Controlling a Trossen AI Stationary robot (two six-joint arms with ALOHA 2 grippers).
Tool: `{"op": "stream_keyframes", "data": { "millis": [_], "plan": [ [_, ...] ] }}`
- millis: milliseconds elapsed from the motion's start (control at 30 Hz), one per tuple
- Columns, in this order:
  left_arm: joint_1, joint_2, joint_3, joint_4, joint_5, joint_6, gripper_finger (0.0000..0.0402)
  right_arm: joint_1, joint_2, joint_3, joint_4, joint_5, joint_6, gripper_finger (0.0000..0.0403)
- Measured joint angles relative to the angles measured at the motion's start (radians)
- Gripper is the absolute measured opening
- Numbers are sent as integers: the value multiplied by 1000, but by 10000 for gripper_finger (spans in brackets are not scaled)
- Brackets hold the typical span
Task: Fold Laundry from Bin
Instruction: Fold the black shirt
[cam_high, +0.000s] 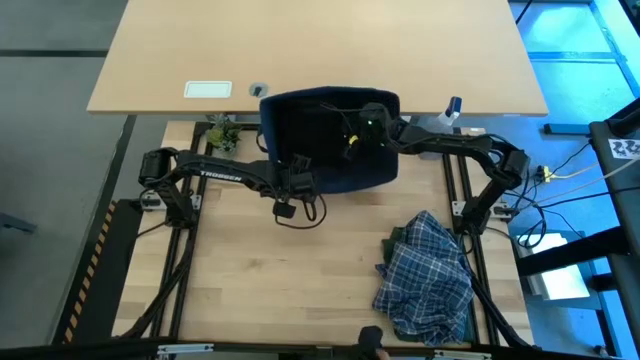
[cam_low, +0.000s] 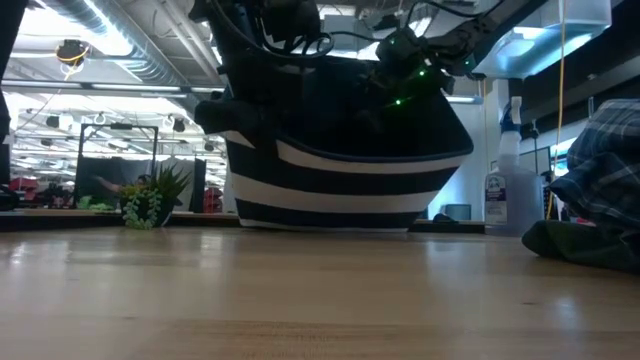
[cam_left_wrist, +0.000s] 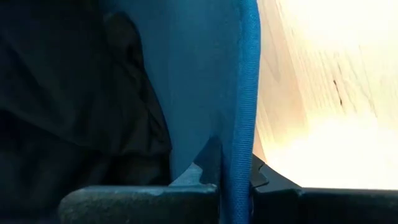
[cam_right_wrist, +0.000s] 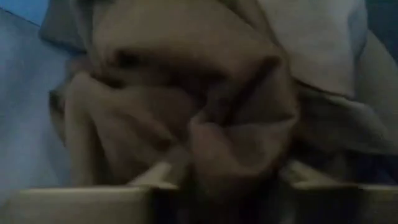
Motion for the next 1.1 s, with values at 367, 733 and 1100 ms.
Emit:
{"op": "stream_keyframes", "data": {
  "millis": [367,733,1100],
  "plan": [
    [49,0,0,15,4,2,0,81,-183,52,-99,28,-24,8],
    [131,0,1,28,-44,7,0,338,-450,305,-290,307,-145,4],
    [263,-3,95,20,-22,6,0,709,-531,468,-311,651,-366,3]
  ]
}}
